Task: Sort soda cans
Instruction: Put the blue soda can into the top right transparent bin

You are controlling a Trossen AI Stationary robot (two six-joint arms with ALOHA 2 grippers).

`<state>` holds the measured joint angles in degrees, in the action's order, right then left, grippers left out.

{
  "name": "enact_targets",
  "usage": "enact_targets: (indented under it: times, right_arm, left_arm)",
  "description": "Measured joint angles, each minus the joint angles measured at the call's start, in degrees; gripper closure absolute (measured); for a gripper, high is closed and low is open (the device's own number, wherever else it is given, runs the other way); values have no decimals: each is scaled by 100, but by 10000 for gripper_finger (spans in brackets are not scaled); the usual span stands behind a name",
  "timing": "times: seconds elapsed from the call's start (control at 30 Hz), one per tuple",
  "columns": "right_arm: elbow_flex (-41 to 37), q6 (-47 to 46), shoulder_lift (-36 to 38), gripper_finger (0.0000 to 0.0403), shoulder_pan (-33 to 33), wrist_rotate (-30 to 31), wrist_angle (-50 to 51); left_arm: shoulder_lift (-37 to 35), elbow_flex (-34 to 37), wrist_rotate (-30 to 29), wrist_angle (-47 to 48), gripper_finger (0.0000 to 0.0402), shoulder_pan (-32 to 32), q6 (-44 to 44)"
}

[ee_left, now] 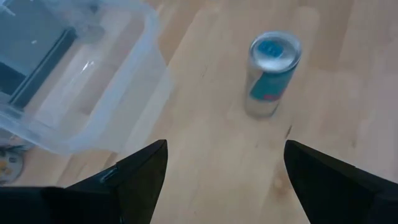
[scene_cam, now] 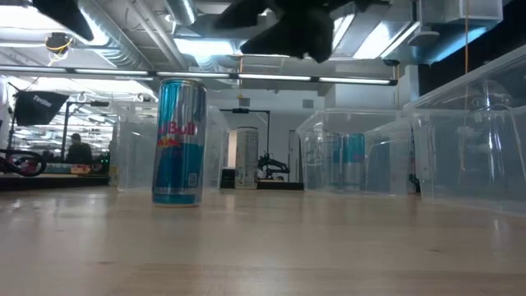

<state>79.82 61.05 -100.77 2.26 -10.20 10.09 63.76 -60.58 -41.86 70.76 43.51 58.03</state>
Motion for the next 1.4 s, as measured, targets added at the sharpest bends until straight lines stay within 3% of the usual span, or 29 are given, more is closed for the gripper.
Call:
enact_targets:
  times: [0.2,0.37,0.57,0.97,1.27,1.4]
  right_arm:
    - [868,-585,-830,63,-2,-365,183]
    - [1031,-1178,-1221,63,-2,-925,70]
    - [1032,-1693,-1569,63,2,-948,22]
    - [1031,-1844,-1917,65,2,-983,-164]
    - [1031,-1837,-1919,163,-2,-1254,-350]
    - [1031,-1794,-1917,165,-2,-1256,-352]
  left_arm:
    - [5,318,-75,-145,93,109,-26]
    - [3,468,-76,-154,93,205,15]
    - [14,587,-73,-195,93,240,5]
    - [11,590,-75,-280,93,238,-111]
    - [11,590,-75,-291,93,238,-99]
    - [11,590,-75,-291,93,238,-99]
